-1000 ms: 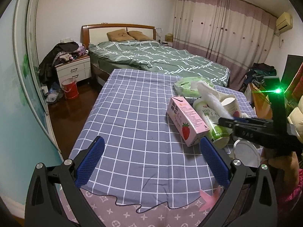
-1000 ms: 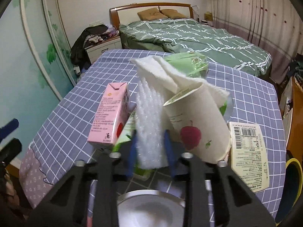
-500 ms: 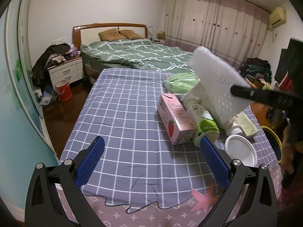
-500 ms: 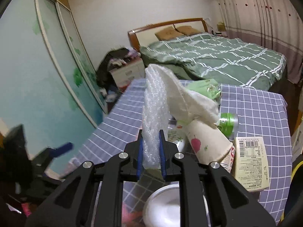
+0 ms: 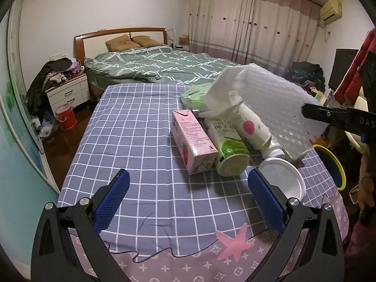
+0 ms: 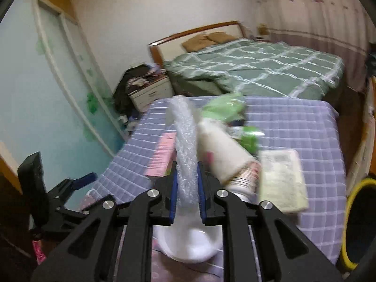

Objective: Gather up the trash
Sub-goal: 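Carry the bubble wrap to the yellow-rimmed bin and open the right gripper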

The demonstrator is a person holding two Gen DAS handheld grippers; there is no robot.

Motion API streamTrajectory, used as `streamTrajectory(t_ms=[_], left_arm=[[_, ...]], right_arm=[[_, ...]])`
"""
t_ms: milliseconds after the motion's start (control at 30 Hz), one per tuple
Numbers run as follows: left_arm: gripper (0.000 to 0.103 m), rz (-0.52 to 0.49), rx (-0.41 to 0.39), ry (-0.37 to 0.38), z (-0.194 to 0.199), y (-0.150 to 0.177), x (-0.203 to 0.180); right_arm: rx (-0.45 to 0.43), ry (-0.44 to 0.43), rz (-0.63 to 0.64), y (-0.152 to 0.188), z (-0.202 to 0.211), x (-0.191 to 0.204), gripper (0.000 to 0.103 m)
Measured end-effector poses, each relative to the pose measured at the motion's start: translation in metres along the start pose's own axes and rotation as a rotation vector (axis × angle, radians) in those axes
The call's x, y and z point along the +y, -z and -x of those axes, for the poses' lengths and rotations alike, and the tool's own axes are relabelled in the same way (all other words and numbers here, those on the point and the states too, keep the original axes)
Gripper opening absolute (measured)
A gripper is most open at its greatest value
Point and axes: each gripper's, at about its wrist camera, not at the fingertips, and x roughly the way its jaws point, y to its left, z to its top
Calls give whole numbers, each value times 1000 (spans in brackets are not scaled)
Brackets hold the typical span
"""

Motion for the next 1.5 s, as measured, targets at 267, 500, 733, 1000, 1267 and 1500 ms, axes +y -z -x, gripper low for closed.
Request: streamTrajectory(t_ms=[267, 500, 733, 1000, 1267, 1500], left_arm=[[99, -31, 23, 36, -9, 1, -17], [99, -88, 39, 112, -16, 4, -42], [99, -179, 56, 197, -19, 15, -73], [99, -221, 102, 259, -32, 22, -99], [99, -262, 155, 276, -49, 29, -118], [99, -262, 183, 269, -64, 31, -121]], right_arm=[[22, 61, -91, 25, 21, -52, 14], [-56, 203, -208, 51, 62, -105, 14], [-173, 443, -335, 68, 104, -168, 15], [-142, 620, -508, 108, 106, -261, 16], [-97, 693, -554, 130, 88, -295, 58], [-133, 688, -551, 128, 97, -282, 63]])
